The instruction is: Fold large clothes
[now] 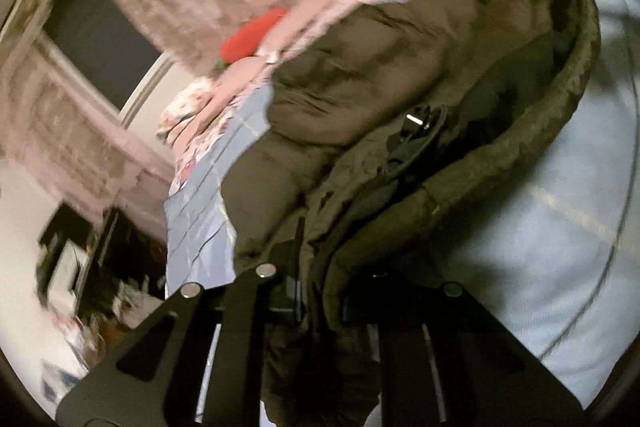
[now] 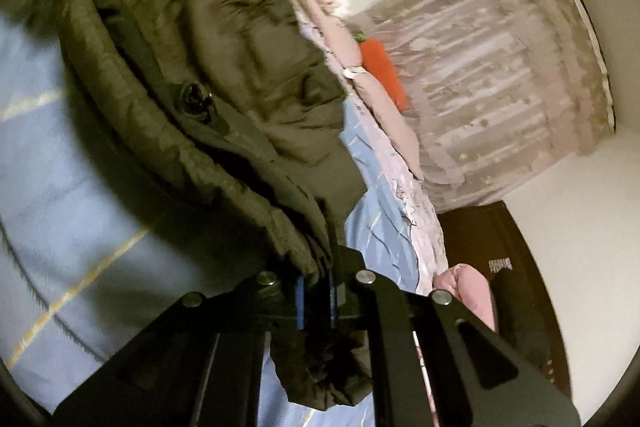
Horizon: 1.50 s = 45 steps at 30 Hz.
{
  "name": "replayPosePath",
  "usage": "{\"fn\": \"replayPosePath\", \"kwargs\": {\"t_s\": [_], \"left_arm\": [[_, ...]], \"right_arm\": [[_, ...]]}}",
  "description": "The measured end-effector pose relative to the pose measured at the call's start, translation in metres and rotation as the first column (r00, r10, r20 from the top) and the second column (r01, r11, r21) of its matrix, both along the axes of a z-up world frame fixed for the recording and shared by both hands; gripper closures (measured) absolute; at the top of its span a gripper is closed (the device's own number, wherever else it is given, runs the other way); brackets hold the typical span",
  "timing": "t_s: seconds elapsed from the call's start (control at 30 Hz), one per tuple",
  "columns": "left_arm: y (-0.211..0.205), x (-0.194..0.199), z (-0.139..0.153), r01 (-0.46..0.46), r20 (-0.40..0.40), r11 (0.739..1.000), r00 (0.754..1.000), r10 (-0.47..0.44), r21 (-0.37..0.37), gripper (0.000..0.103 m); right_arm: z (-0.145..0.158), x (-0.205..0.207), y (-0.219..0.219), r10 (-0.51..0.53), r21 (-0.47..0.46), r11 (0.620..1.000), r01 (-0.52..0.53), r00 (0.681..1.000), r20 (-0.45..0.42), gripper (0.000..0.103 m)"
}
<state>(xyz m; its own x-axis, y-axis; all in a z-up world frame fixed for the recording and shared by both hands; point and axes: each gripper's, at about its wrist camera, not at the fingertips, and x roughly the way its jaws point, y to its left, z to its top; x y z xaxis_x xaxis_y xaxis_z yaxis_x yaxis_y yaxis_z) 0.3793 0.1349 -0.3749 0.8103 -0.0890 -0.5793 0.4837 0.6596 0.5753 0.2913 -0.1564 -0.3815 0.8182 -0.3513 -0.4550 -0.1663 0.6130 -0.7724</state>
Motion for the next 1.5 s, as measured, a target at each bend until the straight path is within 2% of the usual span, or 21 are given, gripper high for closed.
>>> {"fn": "replayPosePath", "kwargs": {"t_s": [0.17, 0.33, 0.43, 0.53, 0.7, 0.87, 0.93, 0.97, 1.0, 1.03, 1.07, 1.1, 1.13, 1.17, 1.2, 1.23, 1.3, 1.33, 1.37, 1.43, 1.5], "left_arm": [[-0.009, 0.031, 0.024, -0.029, 0.073, 1.0, 0.997, 0.029, 0.0, 0.089], [-0.015, 0.089, 0.046, -0.1, 0.089, 0.993, 0.99, 0.106, -0.067, 0.085], [-0.021, 0.126, 0.05, -0.126, 0.103, 0.99, 0.986, 0.133, -0.071, 0.082], [-0.034, 0.175, 0.042, -0.148, 0.124, 0.988, 0.981, 0.151, -0.034, 0.08], [-0.046, 0.267, 0.022, -0.205, 0.133, 0.979, 0.97, 0.205, -0.015, 0.076], [-0.053, 0.351, -0.014, -0.256, 0.102, 0.966, 0.962, 0.252, 0.026, 0.074], [-0.054, 0.37, -0.031, -0.265, 0.105, 0.963, 0.96, 0.259, 0.052, 0.071], [-0.052, 0.379, -0.04, -0.276, 0.107, 0.96, 0.957, 0.27, 0.046, 0.064], [-0.049, 0.384, -0.044, -0.298, 0.116, 0.954, 0.949, 0.292, 0.03, 0.057], [-0.044, 0.389, -0.046, -0.329, 0.133, 0.944, 0.936, 0.325, 0.005, 0.037], [-0.035, 0.393, -0.047, -0.377, 0.155, 0.925, 0.912, 0.379, -0.047, 0.019], [-0.023, 0.395, -0.047, -0.42, 0.162, 0.9, 0.886, 0.434, -0.113, 0.012], [-0.016, 0.397, -0.049, -0.443, 0.153, 0.884, 0.873, 0.464, -0.152, 0.002], [-0.006, 0.4, -0.051, -0.462, 0.119, 0.865, 0.864, 0.488, -0.195, 0.002], [-0.001, 0.402, -0.053, -0.464, 0.086, 0.86, 0.868, 0.49, -0.214, 0.002], [-0.001, 0.401, -0.053, -0.462, 0.072, 0.859, 0.871, 0.487, -0.219, 0.002], [-0.003, 0.398, -0.048, -0.459, 0.091, 0.867, 0.871, 0.482, -0.195, 0.002], [-0.005, 0.393, -0.041, -0.47, 0.115, 0.864, 0.862, 0.493, -0.182, 0.002], [-0.009, 0.381, -0.026, -0.48, 0.164, 0.852, 0.842, 0.514, -0.208, 0.002], [-0.014, 0.366, 0.006, -0.448, 0.174, 0.833, 0.837, 0.519, -0.324, 0.002], [-0.028, 0.357, 0.034, -0.462, 0.063, 0.769, 0.839, 0.54, -0.443, 0.002]], "right_arm": [[0.03, 0.027, -0.008, 0.004, 0.024, 1.0, -0.006, 0.998, 0.069, 0.095], [0.047, 0.071, -0.018, 0.002, 0.032, 0.999, -0.007, 0.99, 0.138, 0.095], [0.053, 0.109, -0.028, -0.012, 0.052, 0.999, 0.003, 0.984, 0.176, 0.095], [0.055, 0.159, -0.039, -0.031, 0.083, 0.996, 0.014, 0.978, 0.207, 0.094], [0.042, 0.256, -0.06, -0.073, 0.075, 0.995, 0.058, 0.972, 0.222, 0.094], [0.013, 0.344, -0.092, -0.165, 0.13, 0.98, 0.148, 0.977, 0.135, 0.093], [-0.009, 0.366, -0.094, -0.168, 0.101, 0.982, 0.157, 0.979, 0.113, 0.08], [-0.02, 0.377, -0.097, -0.184, 0.097, 0.98, 0.173, 0.977, 0.113, 0.069], [-0.024, 0.383, -0.101, -0.199, 0.111, 0.976, 0.187, 0.974, 0.112, 0.052], [-0.026, 0.392, -0.11, -0.246, 0.164, 0.96, 0.225, 0.962, 0.121, 0.041], [-0.024, 0.397, -0.117, -0.283, 0.207, 0.945, 0.253, 0.95, 0.133, 0.017], [-0.021, 0.401, -0.131, -0.359, 0.293, 0.907, 0.304, 0.921, 0.155, 0.001], [-0.02, 0.404, -0.15, -0.416, 0.409, 0.85, 0.332, 0.899, 0.135, 0.001], [-0.022, 0.405, -0.159, -0.425, 0.476, 0.814, 0.333, 0.9, 0.098, 0.001], [-0.027, 0.406, -0.173, -0.426, 0.566, 0.753, 0.335, 0.904, 0.032, 0.001], [-0.03, 0.406, -0.182, -0.422, 0.611, 0.715, 0.338, 0.907, -0.008, 0.001], [-0.028, 0.405, -0.19, -0.412, 0.64, 0.685, 0.349, 0.909, -0.054, 0.001], [-0.022, 0.402, -0.188, -0.416, 0.639, 0.681, 0.357, 0.907, -0.064, 0.001], [-0.013, 0.398, -0.187, -0.421, 0.646, 0.678, 0.352, 0.906, -0.051, 0.001], [0.022, 0.367, -0.162, -0.442, 0.717, 0.648, 0.255, 0.893, 0.082, 0.001], [0.049, 0.352, -0.135, -0.443, 0.776, 0.609, 0.166, 0.883, 0.158, 0.001]]}}
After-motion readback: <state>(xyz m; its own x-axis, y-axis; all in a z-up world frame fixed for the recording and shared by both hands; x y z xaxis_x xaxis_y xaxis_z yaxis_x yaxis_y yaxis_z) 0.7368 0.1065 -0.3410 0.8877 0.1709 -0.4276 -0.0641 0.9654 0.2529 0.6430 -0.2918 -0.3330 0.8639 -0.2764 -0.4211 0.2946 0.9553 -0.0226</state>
